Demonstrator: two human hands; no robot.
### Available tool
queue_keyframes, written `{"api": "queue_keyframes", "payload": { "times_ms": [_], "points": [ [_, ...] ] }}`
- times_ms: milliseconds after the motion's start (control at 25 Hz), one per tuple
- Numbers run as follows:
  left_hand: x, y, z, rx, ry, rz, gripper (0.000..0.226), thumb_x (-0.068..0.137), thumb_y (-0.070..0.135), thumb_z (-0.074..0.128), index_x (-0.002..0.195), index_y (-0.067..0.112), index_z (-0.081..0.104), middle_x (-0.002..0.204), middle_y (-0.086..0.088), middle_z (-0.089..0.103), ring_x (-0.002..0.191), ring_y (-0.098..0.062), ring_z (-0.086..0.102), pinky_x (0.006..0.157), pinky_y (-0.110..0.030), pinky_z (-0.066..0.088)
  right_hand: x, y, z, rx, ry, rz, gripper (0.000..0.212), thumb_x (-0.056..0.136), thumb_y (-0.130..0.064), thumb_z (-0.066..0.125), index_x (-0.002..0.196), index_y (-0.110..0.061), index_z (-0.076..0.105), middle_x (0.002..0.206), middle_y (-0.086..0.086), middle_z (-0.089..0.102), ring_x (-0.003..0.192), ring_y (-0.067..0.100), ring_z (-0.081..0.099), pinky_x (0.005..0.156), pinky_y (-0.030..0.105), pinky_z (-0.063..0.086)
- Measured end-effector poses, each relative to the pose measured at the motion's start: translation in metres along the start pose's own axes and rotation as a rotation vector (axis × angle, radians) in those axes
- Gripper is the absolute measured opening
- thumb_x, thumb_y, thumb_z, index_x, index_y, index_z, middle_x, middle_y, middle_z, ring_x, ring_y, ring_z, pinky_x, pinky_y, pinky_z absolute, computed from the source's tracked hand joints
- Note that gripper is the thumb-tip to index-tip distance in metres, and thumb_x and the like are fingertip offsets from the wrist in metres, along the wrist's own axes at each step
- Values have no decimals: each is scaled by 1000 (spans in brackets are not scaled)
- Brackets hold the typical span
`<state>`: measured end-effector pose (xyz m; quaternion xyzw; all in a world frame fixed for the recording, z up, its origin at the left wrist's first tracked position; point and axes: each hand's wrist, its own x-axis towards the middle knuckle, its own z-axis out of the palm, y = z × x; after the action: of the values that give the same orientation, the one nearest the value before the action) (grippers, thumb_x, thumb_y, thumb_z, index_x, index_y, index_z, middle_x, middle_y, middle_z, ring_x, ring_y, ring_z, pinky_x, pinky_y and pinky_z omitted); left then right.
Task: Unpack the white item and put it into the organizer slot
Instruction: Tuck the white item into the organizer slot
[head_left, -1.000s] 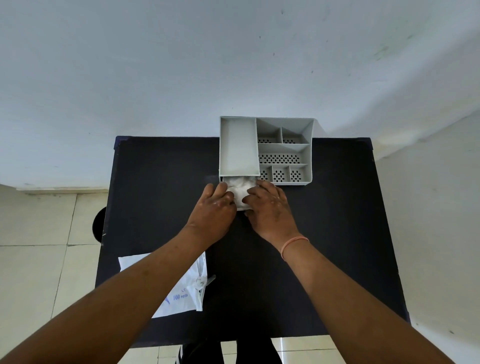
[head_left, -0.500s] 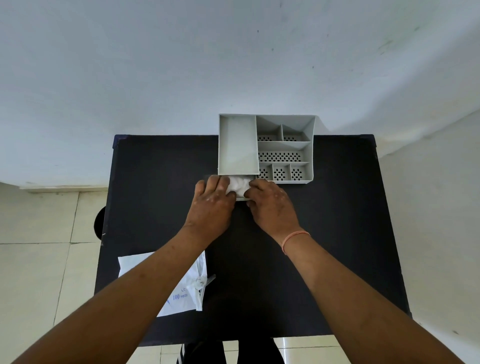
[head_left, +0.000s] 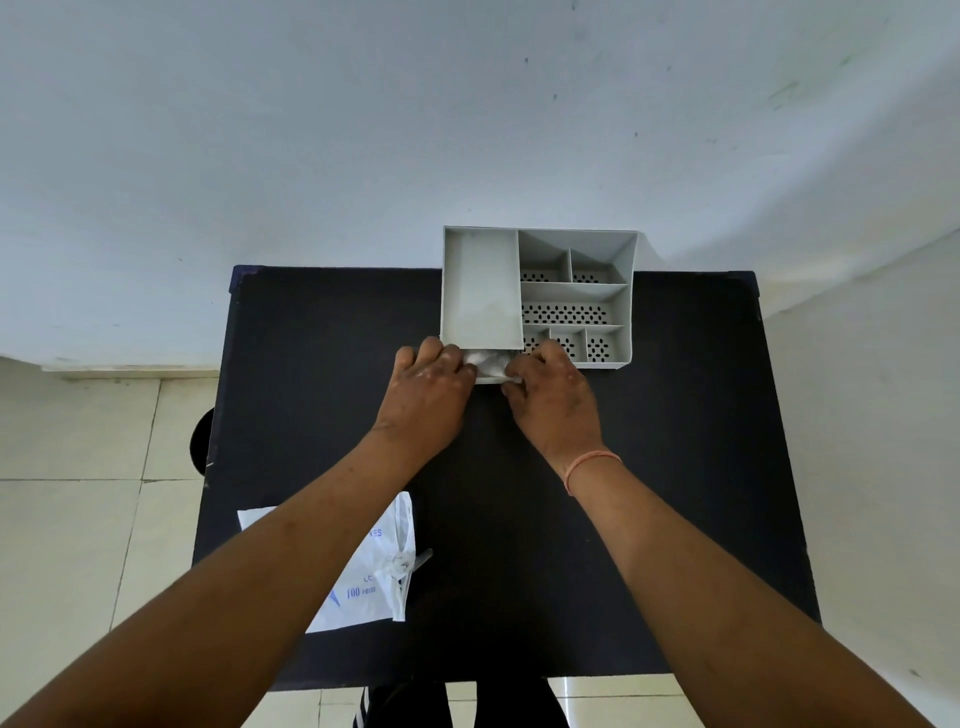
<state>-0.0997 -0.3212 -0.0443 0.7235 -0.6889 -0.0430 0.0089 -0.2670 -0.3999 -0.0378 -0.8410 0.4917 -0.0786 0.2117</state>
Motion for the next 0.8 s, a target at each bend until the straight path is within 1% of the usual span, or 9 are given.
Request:
{"api": "queue_keyframes", "payload": {
  "times_ms": [120,280,360,440,560,720,800],
  "points": [
    [-1,0,-3,-78,74,-70,26,87,13,76,113,14,79,110,-11,68,102,-34,64,86,-48,54,7,1,-4,-6,-25,-7,15,91,-23,73,104,-17,75,101,8,64,92,27,66,80,38,56],
    [5,-3,-7,-294,114,-240,37,88,18,81,121,13,66,115,-12,70,106,-33,68,91,-48,58,19,-5,-10,-70,-20,4,10,94,-29,69,100,-21,70,95,4,68,86,24,68,79,37,55],
    [14,-8,-11,-397,116,-342,44,86,19,83,123,14,60,112,-11,72,103,-33,71,92,-48,57,20,-8,-10,-98,5,33,10,93,-25,67,97,-18,62,88,4,68,80,25,67,74,38,55],
    [23,-13,-14,-434,107,-404,46,87,21,83,123,14,56,103,-8,74,97,-32,74,90,-48,56,22,-10,-9,-109,38,68,13,91,-24,66,96,-15,58,84,5,68,77,27,66,70,37,53],
    [32,-20,-16,-423,59,-421,46,87,25,84,122,15,55,92,-4,75,88,-30,75,89,-47,56,32,-10,-11,-90,1,126,19,91,-29,67,99,-14,58,88,6,71,83,29,67,72,37,53],
    [31,-21,-14,-418,48,-404,40,90,27,81,118,16,55,92,-5,76,86,-31,75,89,-49,58,40,-8,-15,-115,-52,136,21,90,-32,68,100,-15,60,91,6,72,88,30,68,74,36,51],
    [27,-18,-14,-454,52,-429,40,91,26,80,119,16,53,94,-6,76,88,-31,75,88,-48,57,38,-9,-16,-129,-52,139,21,90,-32,68,101,-16,60,92,5,72,88,30,68,74,36,52]
  ]
}}
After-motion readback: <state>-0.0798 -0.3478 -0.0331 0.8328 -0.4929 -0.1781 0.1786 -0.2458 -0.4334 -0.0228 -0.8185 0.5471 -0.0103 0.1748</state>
